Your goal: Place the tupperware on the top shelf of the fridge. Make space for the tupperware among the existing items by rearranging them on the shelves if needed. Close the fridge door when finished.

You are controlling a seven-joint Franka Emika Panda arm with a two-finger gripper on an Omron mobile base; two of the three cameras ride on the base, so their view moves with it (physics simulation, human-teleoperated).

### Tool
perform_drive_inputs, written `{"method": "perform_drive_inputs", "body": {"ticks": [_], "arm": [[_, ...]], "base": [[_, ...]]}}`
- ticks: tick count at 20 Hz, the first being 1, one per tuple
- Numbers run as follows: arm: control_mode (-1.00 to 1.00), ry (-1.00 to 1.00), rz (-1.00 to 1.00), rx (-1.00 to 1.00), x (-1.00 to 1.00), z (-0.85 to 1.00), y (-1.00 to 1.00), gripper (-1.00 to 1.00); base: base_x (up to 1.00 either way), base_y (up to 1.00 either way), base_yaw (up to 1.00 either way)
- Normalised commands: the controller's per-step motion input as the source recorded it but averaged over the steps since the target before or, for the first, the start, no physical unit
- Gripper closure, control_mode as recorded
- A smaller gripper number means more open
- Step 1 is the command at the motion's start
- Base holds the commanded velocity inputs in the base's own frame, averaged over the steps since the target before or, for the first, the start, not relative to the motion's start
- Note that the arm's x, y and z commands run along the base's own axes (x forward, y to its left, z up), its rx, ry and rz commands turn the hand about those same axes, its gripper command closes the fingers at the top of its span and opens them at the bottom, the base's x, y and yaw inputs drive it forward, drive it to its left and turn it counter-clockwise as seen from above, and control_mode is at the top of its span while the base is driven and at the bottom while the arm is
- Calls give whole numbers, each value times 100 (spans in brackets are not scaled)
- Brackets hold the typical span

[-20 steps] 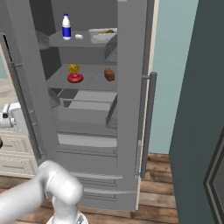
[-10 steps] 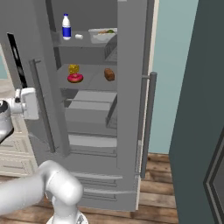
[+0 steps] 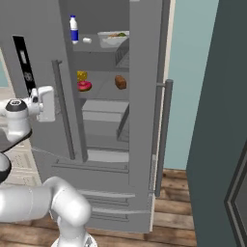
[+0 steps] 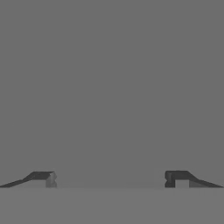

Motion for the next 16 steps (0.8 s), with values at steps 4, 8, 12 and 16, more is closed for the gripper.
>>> {"method": "perform_drive_inputs", "body": {"ticks": [4, 8, 12, 16], "arm": [[-100, -1, 17, 5, 53, 1, -37, -100], [-100, -5, 28, 6, 46, 0, -28, -100], [-100, -1, 28, 3, 53, 0, -23, -100], [-100, 0, 24, 0, 45, 12, -7, -100]], "base": [[0, 0, 0], [0, 0, 0], [0, 0, 0], [0, 0, 0]]}}
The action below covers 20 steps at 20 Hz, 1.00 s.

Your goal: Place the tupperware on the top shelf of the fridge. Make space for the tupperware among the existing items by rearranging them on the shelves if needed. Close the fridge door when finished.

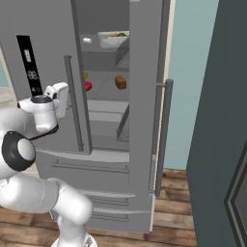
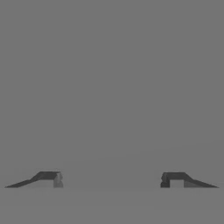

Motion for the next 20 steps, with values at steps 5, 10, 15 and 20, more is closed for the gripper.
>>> {"method": "perform_drive_inputs", "body": {"ticks": [5, 10, 15, 20], "arm": [[-100, 0, 18, 0, 40, 44, 0, -100], [-100, -1, 22, 0, 19, 26, 0, -100], [-100, -4, 21, 0, 17, 13, 9, -100], [-100, 0, 19, 0, 38, 17, 39, -100]], "base": [[0, 0, 0], [0, 0, 0], [0, 0, 0], [0, 0, 0]]}}
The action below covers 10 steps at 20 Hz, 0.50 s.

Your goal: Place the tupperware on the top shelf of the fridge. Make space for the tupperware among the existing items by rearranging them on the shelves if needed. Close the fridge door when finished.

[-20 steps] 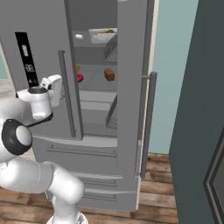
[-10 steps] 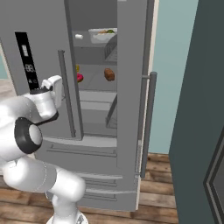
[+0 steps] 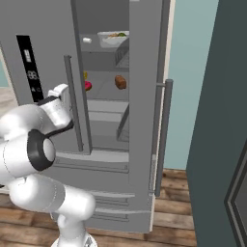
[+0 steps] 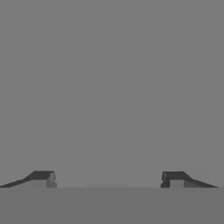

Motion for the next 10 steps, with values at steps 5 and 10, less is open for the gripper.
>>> {"method": "perform_drive_inputs", "body": {"ticks": [5, 10], "arm": [[-100, -2, 9, -5, 27, 17, 80, -100], [-100, 0, 2, -11, 23, 27, 99, -100]], "base": [[0, 0, 0], [0, 0, 0]]}}
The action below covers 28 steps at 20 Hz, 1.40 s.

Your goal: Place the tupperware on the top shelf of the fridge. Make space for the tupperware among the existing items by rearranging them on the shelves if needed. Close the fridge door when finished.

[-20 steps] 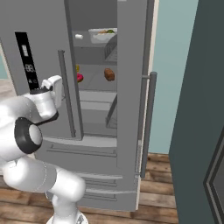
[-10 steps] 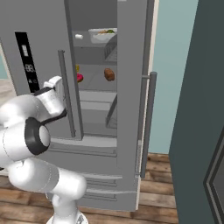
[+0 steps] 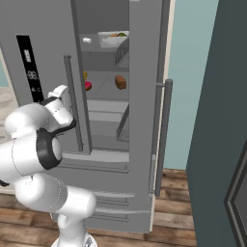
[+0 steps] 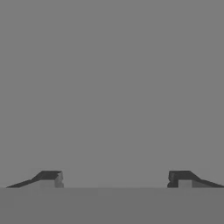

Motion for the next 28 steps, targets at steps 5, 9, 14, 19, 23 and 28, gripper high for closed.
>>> {"method": "perform_drive_inputs", "body": {"ticks": [5, 9, 14, 19, 23, 28], "arm": [[-100, -1, 0, -13, 2, 55, 97, -100], [-100, -6, 0, -12, -51, 64, 76, -100], [-100, -10, 0, -7, -94, 56, 45, -100], [-100, -25, 0, 6, -100, 79, -11, -100], [-100, -20, -2, 26, -94, 57, -60, -100], [-100, -28, -10, 49, -77, 14, -72, -100]], "base": [[0, 0, 0], [0, 0, 0], [0, 0, 0], [0, 0, 0], [0, 0, 0], [0, 0, 0]]}}
